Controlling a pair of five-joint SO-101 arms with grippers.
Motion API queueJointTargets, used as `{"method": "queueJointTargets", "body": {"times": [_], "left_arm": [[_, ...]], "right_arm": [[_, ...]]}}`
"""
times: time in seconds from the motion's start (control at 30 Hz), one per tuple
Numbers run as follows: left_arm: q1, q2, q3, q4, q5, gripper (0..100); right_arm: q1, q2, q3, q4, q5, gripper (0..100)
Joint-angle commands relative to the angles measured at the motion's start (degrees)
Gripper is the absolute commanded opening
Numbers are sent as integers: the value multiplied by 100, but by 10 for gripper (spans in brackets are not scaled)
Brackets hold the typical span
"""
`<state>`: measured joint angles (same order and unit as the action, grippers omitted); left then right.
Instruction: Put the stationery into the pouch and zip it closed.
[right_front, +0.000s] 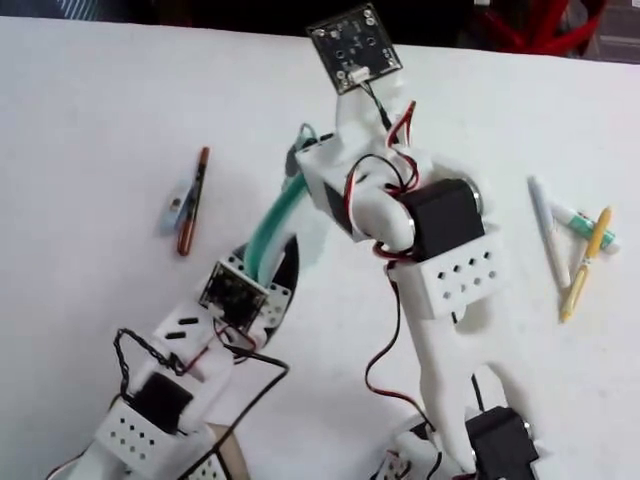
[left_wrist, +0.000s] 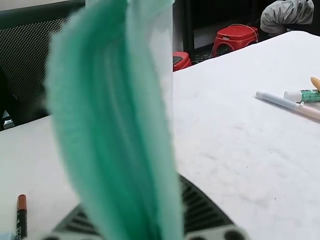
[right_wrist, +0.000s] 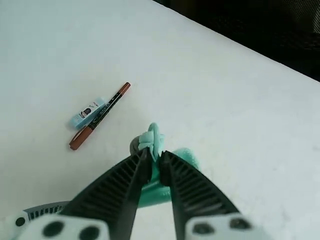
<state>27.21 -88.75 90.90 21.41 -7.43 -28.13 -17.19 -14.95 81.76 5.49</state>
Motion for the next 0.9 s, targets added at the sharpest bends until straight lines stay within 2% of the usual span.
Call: {"method": "queueJointTargets", "body": {"times": [0.0, 0.17, 0.87], "left_arm": [[-22, -31, -387, -44, -44, 24], [-22, -31, -378, -44, -53, 24], [-22, -31, -378, -44, -53, 24]], "right_arm": [[-418, -163, -167, 259, -62, 19], [-954, -189, -176, 391, -62, 19], [-2000, -198, -536, 866, -18, 19]]}}
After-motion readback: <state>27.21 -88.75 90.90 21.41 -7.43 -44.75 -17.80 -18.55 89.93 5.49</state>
